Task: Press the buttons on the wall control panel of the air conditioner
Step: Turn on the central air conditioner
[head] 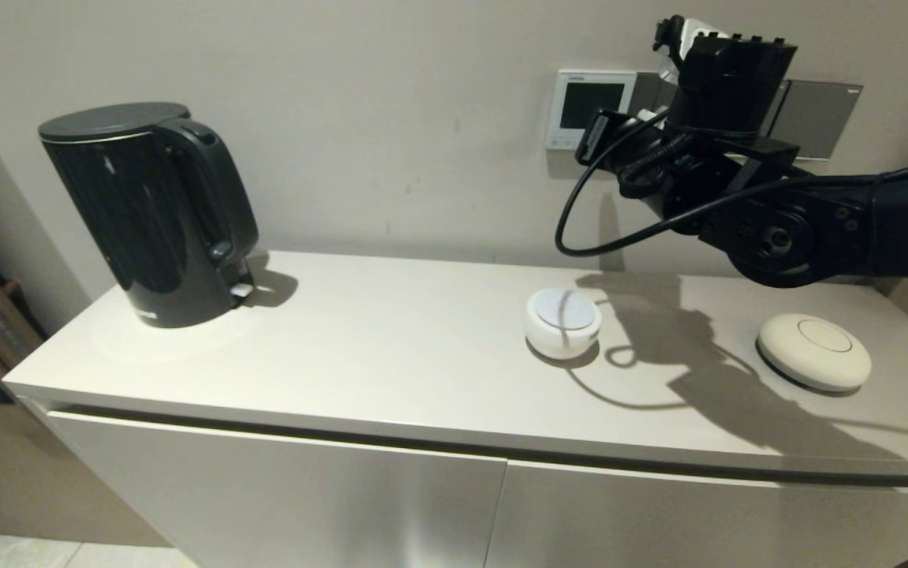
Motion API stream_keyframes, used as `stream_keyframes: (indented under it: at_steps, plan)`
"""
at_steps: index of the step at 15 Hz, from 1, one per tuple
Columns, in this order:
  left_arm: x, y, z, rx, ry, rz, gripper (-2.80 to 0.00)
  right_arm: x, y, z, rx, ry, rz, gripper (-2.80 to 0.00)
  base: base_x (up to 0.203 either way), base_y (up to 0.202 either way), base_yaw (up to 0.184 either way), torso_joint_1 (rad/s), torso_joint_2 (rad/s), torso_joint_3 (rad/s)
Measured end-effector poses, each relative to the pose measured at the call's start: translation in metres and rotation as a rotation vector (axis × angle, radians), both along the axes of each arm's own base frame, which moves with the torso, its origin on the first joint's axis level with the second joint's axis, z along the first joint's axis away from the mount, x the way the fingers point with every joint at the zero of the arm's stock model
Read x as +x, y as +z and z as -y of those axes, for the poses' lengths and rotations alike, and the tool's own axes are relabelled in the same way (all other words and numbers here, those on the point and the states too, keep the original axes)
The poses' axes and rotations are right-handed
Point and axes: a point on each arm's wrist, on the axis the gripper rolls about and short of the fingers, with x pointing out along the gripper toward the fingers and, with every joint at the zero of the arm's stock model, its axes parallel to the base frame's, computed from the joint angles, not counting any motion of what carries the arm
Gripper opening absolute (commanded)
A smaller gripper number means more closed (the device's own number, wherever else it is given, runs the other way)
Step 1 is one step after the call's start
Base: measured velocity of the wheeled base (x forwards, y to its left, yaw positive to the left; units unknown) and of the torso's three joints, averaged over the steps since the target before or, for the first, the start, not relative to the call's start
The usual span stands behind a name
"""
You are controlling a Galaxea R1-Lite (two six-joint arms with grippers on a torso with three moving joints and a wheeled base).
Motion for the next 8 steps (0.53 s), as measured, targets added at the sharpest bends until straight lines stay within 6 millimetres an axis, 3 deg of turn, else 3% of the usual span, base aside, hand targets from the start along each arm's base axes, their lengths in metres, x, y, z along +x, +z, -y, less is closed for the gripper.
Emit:
stream_keyframes:
  at_steps: [8]
  plan:
    - [0.000, 0.000, 0.000, 0.000, 0.000, 0.000, -2.80, 0.015, -0.018, -0.002, -0.025, -0.015, -0.040, -2.80, 0.000, 0.000, 0.000, 0.000, 0.00, 0.000]
